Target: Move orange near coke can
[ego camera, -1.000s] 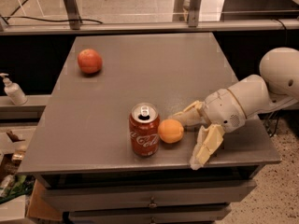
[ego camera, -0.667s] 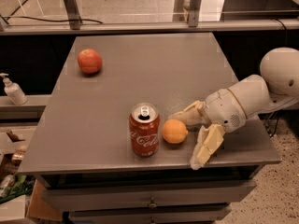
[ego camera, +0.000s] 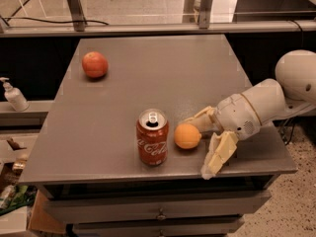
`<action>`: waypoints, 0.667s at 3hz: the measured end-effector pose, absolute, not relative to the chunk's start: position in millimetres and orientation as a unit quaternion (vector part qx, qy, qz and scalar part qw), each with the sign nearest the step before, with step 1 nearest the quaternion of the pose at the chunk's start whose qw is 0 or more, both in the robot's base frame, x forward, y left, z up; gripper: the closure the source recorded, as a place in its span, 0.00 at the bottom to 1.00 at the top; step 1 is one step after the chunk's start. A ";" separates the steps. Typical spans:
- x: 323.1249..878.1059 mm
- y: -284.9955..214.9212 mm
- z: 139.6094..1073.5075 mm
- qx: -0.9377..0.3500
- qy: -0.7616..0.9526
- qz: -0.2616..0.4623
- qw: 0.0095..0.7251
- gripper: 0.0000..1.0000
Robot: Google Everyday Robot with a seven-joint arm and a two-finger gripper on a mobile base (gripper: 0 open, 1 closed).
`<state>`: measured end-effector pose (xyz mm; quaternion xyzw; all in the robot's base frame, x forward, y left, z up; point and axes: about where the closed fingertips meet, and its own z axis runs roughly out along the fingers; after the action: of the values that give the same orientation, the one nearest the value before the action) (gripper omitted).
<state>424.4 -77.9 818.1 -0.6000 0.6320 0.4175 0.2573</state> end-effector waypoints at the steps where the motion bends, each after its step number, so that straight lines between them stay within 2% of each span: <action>1: 424.5 -78.0 818.4 -0.600 0.632 0.418 0.257 0.00; 2: 424.5 -78.0 819.0 -0.600 0.632 0.417 0.258 0.00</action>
Offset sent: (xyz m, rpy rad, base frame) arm 0.0152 -0.0347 0.0271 0.0293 -0.0655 -0.0914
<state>424.5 -78.0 819.0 -0.6000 0.6320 0.4174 0.2576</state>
